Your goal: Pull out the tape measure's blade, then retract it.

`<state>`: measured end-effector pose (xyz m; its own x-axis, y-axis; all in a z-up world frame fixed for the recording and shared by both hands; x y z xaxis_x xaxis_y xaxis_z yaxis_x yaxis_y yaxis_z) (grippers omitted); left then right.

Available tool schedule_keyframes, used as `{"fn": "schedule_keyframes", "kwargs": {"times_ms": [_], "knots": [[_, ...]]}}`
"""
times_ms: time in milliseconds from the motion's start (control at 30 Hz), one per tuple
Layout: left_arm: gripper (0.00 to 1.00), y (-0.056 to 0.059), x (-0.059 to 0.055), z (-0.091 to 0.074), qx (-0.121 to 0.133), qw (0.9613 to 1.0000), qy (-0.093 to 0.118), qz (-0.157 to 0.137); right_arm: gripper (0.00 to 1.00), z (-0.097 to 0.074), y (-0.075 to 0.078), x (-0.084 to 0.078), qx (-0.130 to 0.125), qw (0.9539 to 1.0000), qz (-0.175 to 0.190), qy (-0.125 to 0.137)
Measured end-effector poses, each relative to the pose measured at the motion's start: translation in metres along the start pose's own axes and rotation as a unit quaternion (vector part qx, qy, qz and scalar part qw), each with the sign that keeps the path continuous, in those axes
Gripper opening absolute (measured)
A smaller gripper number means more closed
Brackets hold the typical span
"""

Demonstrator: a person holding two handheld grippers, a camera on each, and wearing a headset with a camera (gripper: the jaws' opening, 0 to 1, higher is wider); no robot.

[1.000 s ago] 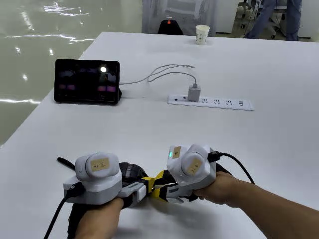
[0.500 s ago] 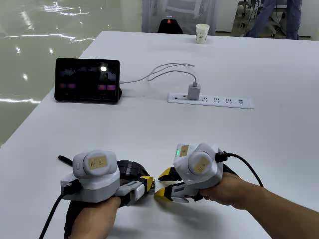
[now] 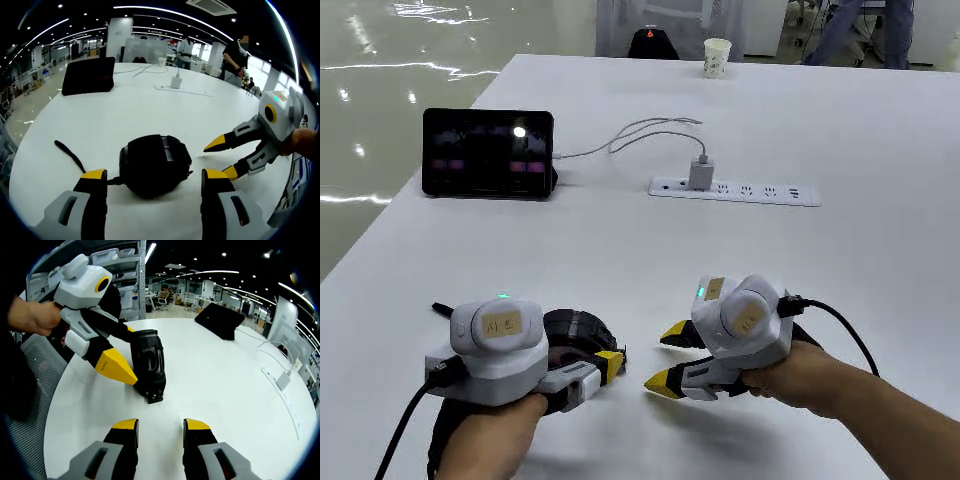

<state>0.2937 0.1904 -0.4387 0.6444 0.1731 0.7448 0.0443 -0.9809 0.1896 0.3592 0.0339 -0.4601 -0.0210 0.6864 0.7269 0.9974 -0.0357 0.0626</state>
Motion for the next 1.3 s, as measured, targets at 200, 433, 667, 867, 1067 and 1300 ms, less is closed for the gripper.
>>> {"fn": "schedule_keyframes", "kwargs": {"times_ms": [200,433,667,867,1067,1300], "knots": [[0.75,0.002,-0.006,-0.008,-0.017,0.9996,0.000,0.021,0.38,-0.014,-0.005,-0.006,-0.017,0.9997,0.018,0.007],[0.80,0.005,-0.010,-0.016,-0.030,0.9985,0.003,0.046,0.43,-0.029,-0.011,-0.015,-0.036,0.9988,0.031,0.010],[0.85,0.007,-0.014,-0.023,-0.051,0.9954,0.004,0.081,0.51,-0.047,-0.019,-0.024,-0.050,0.9970,0.052,0.027],[0.88,0.008,-0.018,-0.031,-0.068,0.9931,0.009,0.094,0.56,-0.062,-0.025,-0.029,-0.070,0.9936,0.075,0.046],[0.88,0.007,-0.020,-0.038,-0.084,0.9901,0.016,0.111,0.61,-0.077,-0.032,-0.040,-0.091,0.9904,0.092,0.048],[0.90,0.008,-0.021,-0.046,-0.098,0.9854,0.029,0.136,0.67,-0.091,-0.040,-0.050,-0.109,0.9861,0.113,0.056]]}}
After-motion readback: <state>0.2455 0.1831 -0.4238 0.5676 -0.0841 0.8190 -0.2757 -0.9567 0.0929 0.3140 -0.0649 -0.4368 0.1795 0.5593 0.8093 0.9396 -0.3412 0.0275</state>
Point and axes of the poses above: the centre of the closed fingertips' face, and the gripper's own axes: z roughly forward along the fingers, y roughly to its right, x roughly out of its top, the point moved 7 cm from there along -z, roughly backward along the fingers, and after that the axes turned 4 degrees about -z, right-handed, at the moved point
